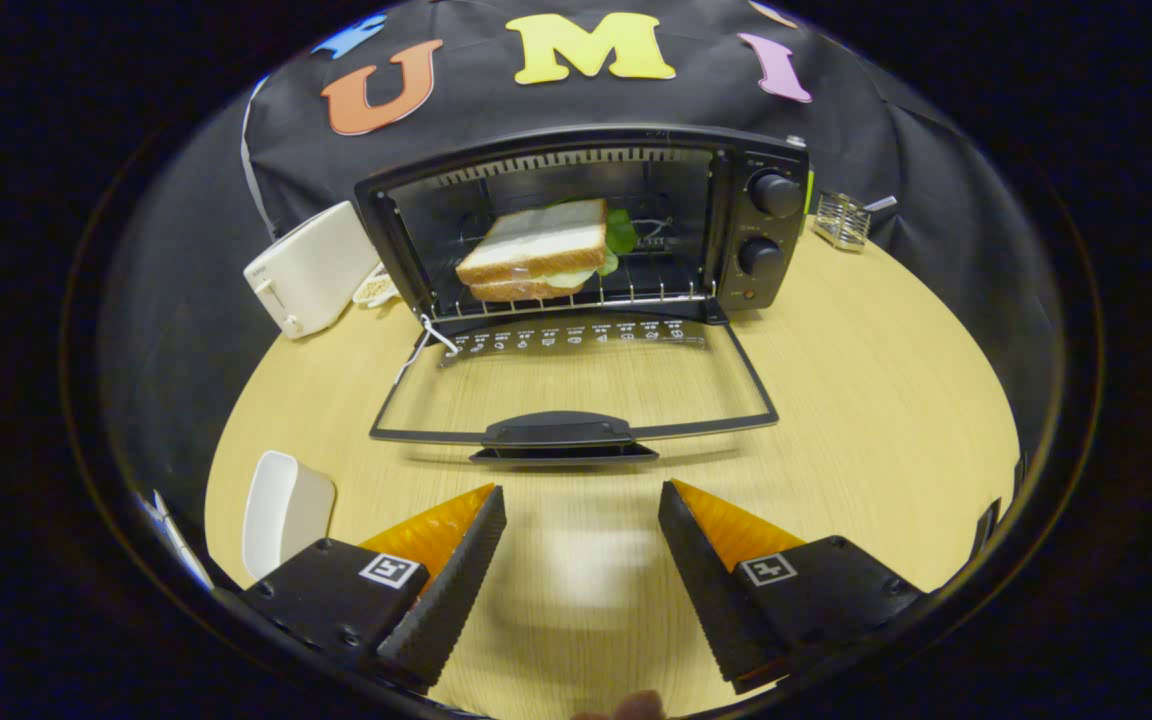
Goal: Open the toaster oven, put the food inside, and close the toaster oven door.
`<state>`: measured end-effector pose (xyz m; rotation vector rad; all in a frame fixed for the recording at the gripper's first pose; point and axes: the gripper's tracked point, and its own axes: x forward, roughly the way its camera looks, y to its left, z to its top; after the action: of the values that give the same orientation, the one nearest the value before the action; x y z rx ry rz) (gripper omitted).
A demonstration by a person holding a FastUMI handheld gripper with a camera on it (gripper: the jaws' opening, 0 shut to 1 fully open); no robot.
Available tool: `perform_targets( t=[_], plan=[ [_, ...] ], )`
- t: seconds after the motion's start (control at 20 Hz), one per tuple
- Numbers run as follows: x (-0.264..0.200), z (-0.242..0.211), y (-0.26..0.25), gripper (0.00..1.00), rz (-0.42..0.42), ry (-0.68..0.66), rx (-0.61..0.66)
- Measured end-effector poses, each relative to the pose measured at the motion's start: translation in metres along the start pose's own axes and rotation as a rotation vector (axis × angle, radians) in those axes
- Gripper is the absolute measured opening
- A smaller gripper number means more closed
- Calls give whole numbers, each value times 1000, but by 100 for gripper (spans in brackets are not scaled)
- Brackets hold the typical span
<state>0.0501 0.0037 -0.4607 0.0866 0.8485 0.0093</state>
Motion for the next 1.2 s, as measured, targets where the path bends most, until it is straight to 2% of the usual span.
perform_targets(
  t=[0.45, 0.75, 1.0, 1.2],
  plan=[
    [36, -4, -2, 100, -62, 10, -25],
    [22, 5, -1, 100, -75, -29, -42],
    [-6, 35, 4, 100, -61, -71, -50],
    [-21, 83, 7, 100, -57, -145, -58]
  ],
)
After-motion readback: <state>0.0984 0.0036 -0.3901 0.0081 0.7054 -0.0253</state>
